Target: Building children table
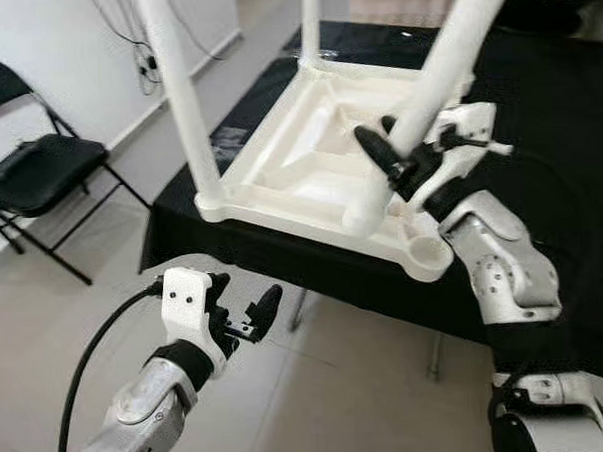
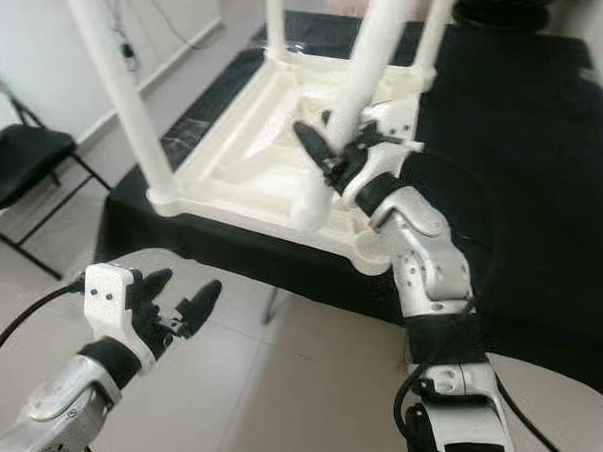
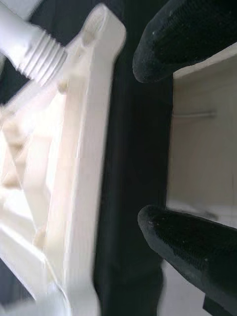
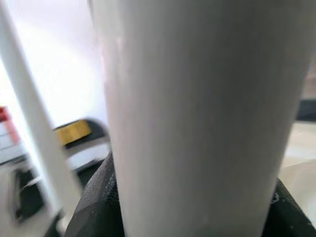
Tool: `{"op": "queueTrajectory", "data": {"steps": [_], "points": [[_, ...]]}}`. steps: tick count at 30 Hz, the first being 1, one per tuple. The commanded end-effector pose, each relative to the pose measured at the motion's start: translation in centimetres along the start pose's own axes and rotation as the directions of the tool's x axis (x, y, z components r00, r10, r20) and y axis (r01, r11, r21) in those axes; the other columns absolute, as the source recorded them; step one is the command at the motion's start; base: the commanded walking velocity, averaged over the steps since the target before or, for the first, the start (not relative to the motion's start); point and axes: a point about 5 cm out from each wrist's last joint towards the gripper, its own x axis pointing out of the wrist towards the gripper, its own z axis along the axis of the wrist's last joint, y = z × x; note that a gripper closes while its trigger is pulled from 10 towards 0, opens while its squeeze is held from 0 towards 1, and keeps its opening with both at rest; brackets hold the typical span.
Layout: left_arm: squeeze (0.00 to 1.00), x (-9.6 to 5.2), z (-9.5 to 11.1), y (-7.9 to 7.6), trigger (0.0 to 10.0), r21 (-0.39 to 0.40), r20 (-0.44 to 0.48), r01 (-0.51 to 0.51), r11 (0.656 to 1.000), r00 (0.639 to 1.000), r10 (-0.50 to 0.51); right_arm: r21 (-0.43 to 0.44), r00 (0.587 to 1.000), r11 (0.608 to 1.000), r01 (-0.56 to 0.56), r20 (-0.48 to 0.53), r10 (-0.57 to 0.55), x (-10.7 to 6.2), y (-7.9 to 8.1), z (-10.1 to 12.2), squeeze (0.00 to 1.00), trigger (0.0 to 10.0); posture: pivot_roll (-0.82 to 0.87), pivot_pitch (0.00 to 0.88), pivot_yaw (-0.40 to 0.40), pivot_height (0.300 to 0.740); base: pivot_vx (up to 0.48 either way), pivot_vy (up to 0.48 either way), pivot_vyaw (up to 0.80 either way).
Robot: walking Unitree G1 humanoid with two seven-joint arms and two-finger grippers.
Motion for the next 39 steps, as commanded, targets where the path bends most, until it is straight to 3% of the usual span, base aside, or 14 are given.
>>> {"op": "queueTrajectory", "data": {"steps": [1, 6, 18, 21, 24, 26, 29, 32, 39], "points": [[0.00, 0.2, 0.4, 0.7, 10.0, -0.010, 0.021, -0.014, 1.000, 1.000, 0.014, 0.011, 0.999, 1.000, -0.012, 0.037, 0.012, -0.1, 0.5, 0.6, 0.00, 10.0, 0.02, 0.141, -0.002, 0.740, 0.368, 0.000, -0.80], [0.00, 1.7, 1.4, 1.2, 10.0, -0.007, 0.065, 0.001, 1.000, 0.998, -0.001, -0.016, 0.999, 1.000, -0.003, 0.049, 0.004, -0.1, 1.0, 1.0, 0.00, 10.0, 0.02, 0.087, 0.009, 0.740, 0.396, 0.000, -0.80], [0.00, 1.7, 0.6, 1.0, 10.0, -0.012, 0.036, 0.027, 1.000, 0.999, -0.026, -0.011, 0.998, 0.999, -0.036, 0.044, 0.036, -0.1, 1.9, 0.9, 0.00, 10.0, 0.02, 0.059, 0.012, 0.740, 0.268, 0.000, -0.07], [0.00, 0.8, -1.2, 0.0, 10.0, -0.010, -0.052, 0.085, 0.996, 0.995, -0.086, -0.014, 0.996, 0.997, -0.080, 0.031, 0.080, -0.3, 2.2, 0.8, 0.00, 10.0, 0.02, 0.067, 0.012, 0.740, 0.000, -0.157, 0.00], [0.00, 0.6, -1.6, -0.2, 10.0, -0.014, -0.074, 0.099, 0.995, 0.992, -0.100, -0.017, 0.995, 0.995, -0.098, 0.024, 0.099, -0.4, 2.3, 0.8, 0.00, 10.0, 0.02, 0.067, 0.012, 0.740, 0.000, -0.472, 0.00], [0.00, 0.0, -2.1, -0.6, 10.0, -0.051, -0.103, 0.123, 0.991, 0.986, -0.128, -0.022, 0.982, 0.982, -0.189, 0.017, 0.190, -1.0, 2.8, 1.0, 0.00, 10.0, 0.03, 0.082, 0.008, 0.740, 0.000, -0.285, 0.00], [0.00, -0.7, -2.5, -1.3, 10.0, -0.039, -0.150, 0.195, 0.980, 0.968, -0.199, -0.019, 0.967, 0.967, -0.253, 0.001, 0.253, -1.5, 2.8, 1.1, 0.00, 10.0, 0.03, 0.091, 0.005, 0.740, 0.000, -0.095, 0.00], [0.00, -1.4, -2.7, -1.8, 10.0, -0.044, -0.164, 0.245, 0.968, 0.954, -0.249, -0.013, 0.951, 0.951, -0.309, -0.009, 0.309, -1.8, 2.8, 1.2, 0.00, 10.0, 0.03, 0.099, 0.004, 0.740, 0.000, 0.000, 0.00], [0.00, -2.0, -2.6, -2.1, 10.0, -0.093, -0.151, 0.238, 0.967, 0.956, -0.250, -0.010, 0.912, 0.912, -0.410, -0.044, 0.409, -2.5, 3.0, 1.1, 0.00, 10.0, 0.03, 0.117, 0.003, 0.740, 0.000, 0.000, 0.00]]}}
